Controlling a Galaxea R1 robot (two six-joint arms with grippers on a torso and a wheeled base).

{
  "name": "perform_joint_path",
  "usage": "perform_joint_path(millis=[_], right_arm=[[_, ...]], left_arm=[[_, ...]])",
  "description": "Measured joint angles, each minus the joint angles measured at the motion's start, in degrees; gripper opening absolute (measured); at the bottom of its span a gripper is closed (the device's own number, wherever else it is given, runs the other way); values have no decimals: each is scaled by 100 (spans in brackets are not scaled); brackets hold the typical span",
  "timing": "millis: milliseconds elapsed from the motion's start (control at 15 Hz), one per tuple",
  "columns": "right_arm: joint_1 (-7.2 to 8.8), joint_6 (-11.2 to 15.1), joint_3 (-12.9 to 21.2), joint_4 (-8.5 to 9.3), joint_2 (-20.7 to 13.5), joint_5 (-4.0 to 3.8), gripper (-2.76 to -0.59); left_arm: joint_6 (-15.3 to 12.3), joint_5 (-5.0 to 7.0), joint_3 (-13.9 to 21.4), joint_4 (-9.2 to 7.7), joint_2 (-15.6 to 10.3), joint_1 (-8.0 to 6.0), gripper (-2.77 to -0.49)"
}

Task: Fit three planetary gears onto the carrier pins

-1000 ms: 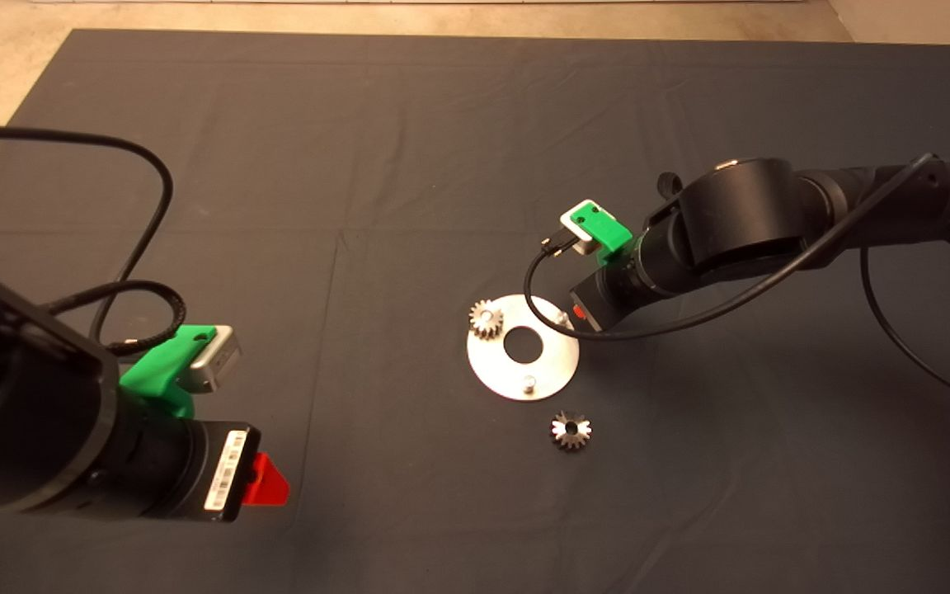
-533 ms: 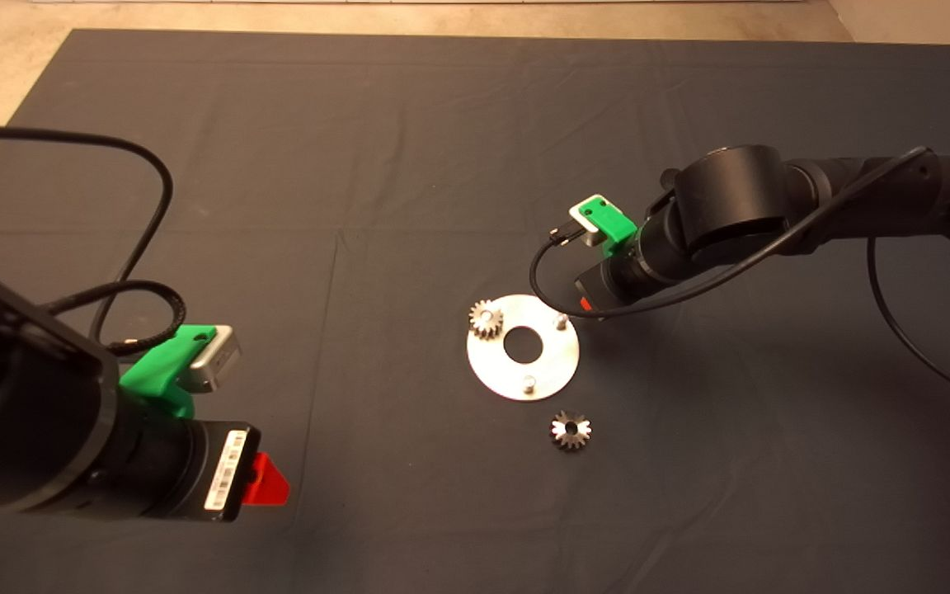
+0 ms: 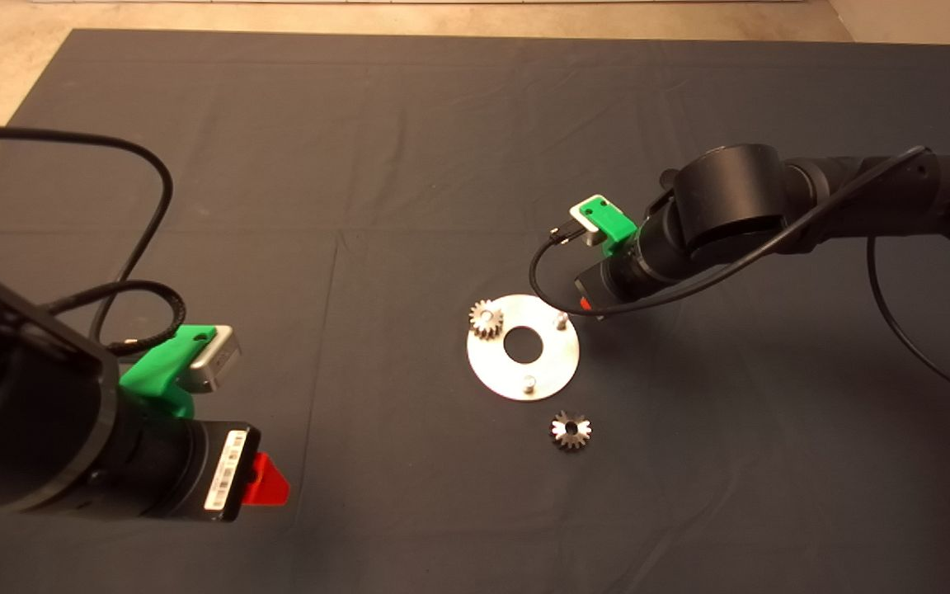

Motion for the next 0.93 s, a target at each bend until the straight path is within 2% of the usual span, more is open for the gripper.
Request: perform_joint_path(millis=[133,333,533,667,933], right_arm=[[0,0,-2,26,54,83,-228],[0,1,0,47,96,281,-228],[0,1,-1,48,95,308,-228],[0,1,0,51,100,377,-228],[0,1,-1,57,155,386,-228]], left_arm=[[0,0,0,0,0,0,-109],[-2,-2,0,0,0,0,-109],[0,-2,0,0,0,0,-109],[0,-2,0,0,0,0,-109],[0,-2,0,0,0,0,-109]])
